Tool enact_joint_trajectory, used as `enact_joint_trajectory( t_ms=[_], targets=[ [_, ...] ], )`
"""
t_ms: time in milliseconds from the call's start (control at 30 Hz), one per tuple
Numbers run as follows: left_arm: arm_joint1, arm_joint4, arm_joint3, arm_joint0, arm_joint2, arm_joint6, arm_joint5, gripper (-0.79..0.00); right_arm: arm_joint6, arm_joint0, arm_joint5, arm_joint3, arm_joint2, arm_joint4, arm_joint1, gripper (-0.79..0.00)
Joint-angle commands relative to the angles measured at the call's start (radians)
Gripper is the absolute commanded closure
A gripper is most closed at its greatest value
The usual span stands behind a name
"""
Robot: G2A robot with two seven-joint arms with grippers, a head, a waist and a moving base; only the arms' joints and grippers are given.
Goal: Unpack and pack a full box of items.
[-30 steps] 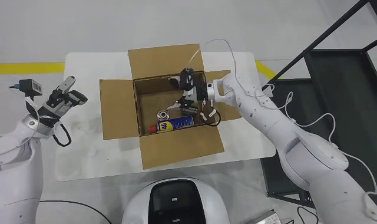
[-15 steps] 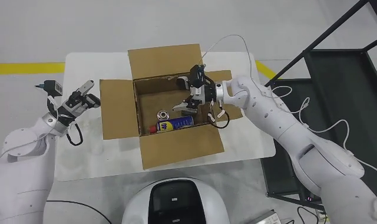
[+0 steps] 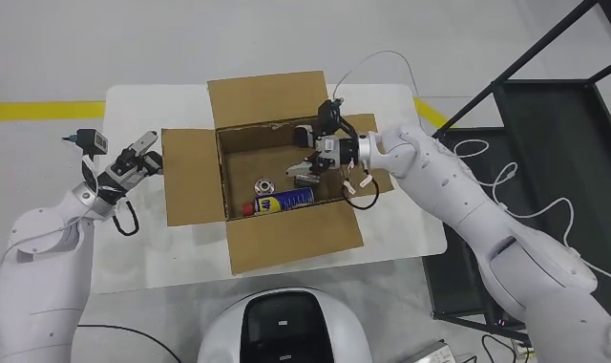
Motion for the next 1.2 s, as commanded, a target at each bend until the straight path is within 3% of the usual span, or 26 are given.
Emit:
enact_joint_trajectory(
  t_ms=[0,133,267,367,500,800,1033,1167],
  targets=[
    [0.001,-0.006,0.000,-0.003,0.005,-0.005,0.003,-0.785,0.152,-0.004,0.000,0.004,0.029,0.170,0.032,-0.785],
    [-0.001,-0.013,-0.001,-0.022,0.025,-0.007,0.001,-0.785,0.394,-0.034,0.035,0.004,0.110,0.463,0.103,-0.785],
    [-0.003,-0.065,-0.017,-0.040,0.044,-0.030,0.000,-0.785,0.543,-0.094,0.115,-0.002,0.215,0.708,0.164,-0.785],
    [-0.007,-0.094,-0.032,-0.064,0.070,-0.030,-0.001,-0.785,0.581,-0.153,0.143,0.010,0.292,0.853,0.195,-0.785],
    [-0.016,-0.056,-0.023,-0.123,0.146,-0.038,0.000,-0.785,0.587,-0.206,0.194,0.064,0.358,0.900,0.219,-0.785],
    [-0.045,-0.029,0.073,-0.237,0.314,-0.054,-0.032,-0.785,0.579,-0.270,0.311,0.155,0.374,0.892,0.218,-0.785],
    [-0.058,-0.011,0.131,-0.262,0.378,-0.057,-0.067,-0.785,0.598,-0.284,0.387,0.185,0.334,0.894,0.189,-0.785],
    [-0.061,0.016,0.150,-0.268,0.399,-0.043,-0.079,-0.785,0.656,-0.285,0.353,0.177,0.340,0.978,0.174,-0.785]
  ],
)
